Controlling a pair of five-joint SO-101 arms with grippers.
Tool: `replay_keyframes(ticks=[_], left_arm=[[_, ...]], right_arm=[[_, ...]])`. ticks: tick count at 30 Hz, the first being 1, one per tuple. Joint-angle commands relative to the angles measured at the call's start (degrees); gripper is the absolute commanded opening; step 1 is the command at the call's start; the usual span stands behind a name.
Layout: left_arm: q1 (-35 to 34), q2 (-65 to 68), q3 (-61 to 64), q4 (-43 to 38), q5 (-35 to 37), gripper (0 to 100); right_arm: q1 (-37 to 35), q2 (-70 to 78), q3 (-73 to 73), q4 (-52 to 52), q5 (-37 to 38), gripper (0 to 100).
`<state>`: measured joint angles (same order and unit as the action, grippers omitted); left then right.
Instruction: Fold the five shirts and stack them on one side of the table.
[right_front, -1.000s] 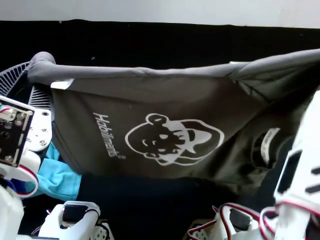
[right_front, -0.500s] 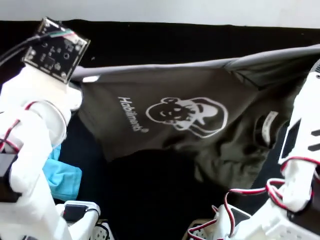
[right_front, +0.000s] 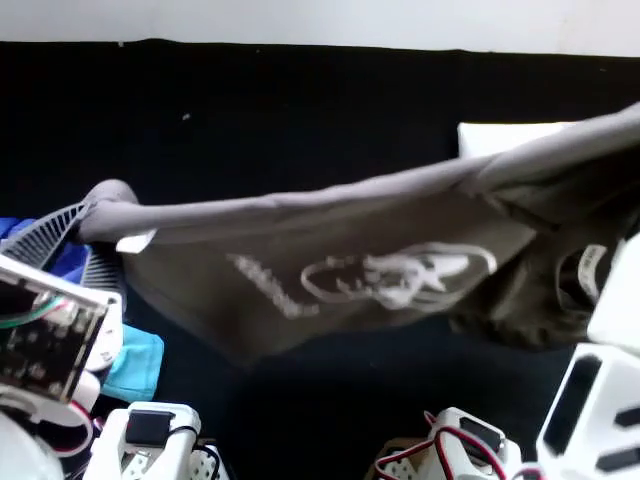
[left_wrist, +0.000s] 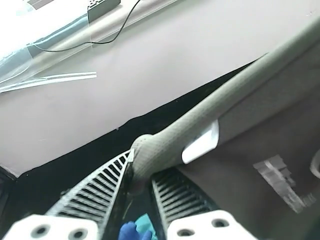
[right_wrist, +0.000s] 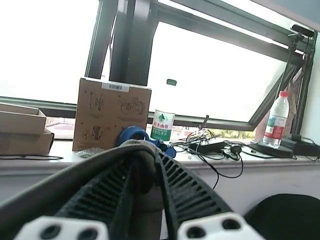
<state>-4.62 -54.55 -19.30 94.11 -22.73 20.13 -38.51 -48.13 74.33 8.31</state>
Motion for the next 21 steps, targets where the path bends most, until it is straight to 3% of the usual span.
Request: replay_keyframes(ticks=[1, 7, 16, 21], left_arm=[[-0.7, -0.5, -0.2, -1.3, -0.4, 1], [-0.7, 0.9, 2.2, -1.9, -0.4, 1], [-0.7, 16.2, 10.9, -13.0, -0.4, 1], [-0.7, 22.8, 5.8, -11.8, -0.4, 1]], right_arm=[[0.3, 0.1, -2.1, -1.5, -0.2, 0.6], [0.0, 0.9, -0.3, 0.0, -0.3, 0.6], [-6.6, 0.8, 29.1, -6.8, -0.2, 0.6], [-6.9, 0.1, 35.9, -11.5, -0.2, 0.6]])
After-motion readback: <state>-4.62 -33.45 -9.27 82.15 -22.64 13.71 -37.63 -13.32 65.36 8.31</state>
